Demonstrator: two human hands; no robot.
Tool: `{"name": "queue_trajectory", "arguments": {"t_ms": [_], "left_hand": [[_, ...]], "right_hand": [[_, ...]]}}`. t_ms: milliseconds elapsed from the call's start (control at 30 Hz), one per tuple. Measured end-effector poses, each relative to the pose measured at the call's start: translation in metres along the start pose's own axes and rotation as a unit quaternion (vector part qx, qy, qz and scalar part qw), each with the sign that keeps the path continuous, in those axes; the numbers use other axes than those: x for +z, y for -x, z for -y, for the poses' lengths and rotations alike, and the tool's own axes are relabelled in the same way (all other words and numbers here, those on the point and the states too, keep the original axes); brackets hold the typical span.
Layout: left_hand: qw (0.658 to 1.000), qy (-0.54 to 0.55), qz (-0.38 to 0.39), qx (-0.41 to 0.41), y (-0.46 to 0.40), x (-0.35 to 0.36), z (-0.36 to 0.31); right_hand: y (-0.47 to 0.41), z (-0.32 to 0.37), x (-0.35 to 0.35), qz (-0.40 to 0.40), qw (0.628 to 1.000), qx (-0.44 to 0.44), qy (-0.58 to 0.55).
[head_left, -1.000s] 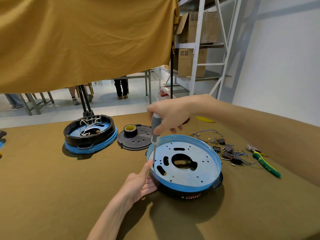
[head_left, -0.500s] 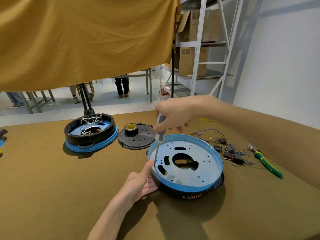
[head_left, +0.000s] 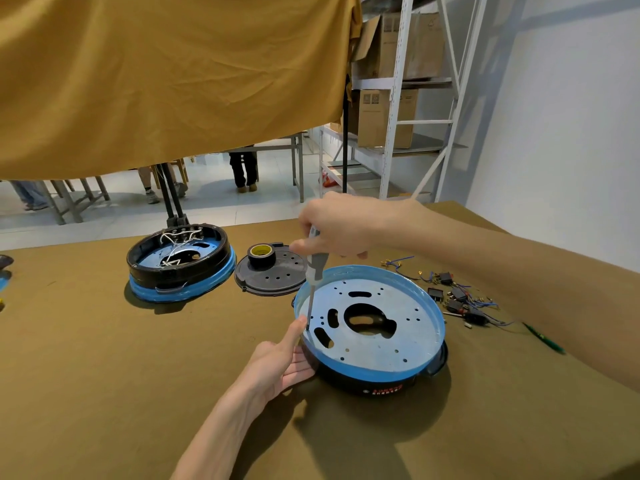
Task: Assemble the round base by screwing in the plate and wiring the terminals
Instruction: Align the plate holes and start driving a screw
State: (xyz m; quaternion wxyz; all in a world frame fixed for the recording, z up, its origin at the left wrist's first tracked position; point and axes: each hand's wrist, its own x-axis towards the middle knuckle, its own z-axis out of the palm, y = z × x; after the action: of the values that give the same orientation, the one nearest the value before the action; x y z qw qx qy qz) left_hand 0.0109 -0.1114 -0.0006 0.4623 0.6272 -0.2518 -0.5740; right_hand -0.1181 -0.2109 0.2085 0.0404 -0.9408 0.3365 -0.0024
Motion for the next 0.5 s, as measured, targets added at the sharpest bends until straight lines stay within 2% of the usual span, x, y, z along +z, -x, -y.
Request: {"name": "queue_trajectory", "arguments": {"t_ms": [100,133,200,300,367,500], "left_hand": [[1.000,0.000,0.000,0.002,0.000,0.000,0.001],[1.000,0.001,0.001,0.004,0.000,0.000,0.001],[1.000,0.002,0.000,0.003,0.000,0.000,0.001],[1.000,0.007,0.000,0.002,0.001,0.001,0.000],[1.000,0.008,-0.004,0.002,0.000,0.001,0.000],[1.000,0.008,0.003,0.004,-0.002,0.000,0.001]], "right_hand": [[0.002,0.000,-0.011,0.081,0.997,-0.011,-0.018],[0.003,0.000,-0.013,0.085,0.996,-0.023,-0.029],[0.004,0.000,-0.008,0.059,0.997,-0.027,-0.033],[0.004,0.002,-0.003,0.017,1.000,0.011,0.002],[0.007,0.003,-0.007,0.030,0.999,0.022,0.027],[0.012,0.008,-0.008,0.063,0.997,-0.033,-0.012]]}}
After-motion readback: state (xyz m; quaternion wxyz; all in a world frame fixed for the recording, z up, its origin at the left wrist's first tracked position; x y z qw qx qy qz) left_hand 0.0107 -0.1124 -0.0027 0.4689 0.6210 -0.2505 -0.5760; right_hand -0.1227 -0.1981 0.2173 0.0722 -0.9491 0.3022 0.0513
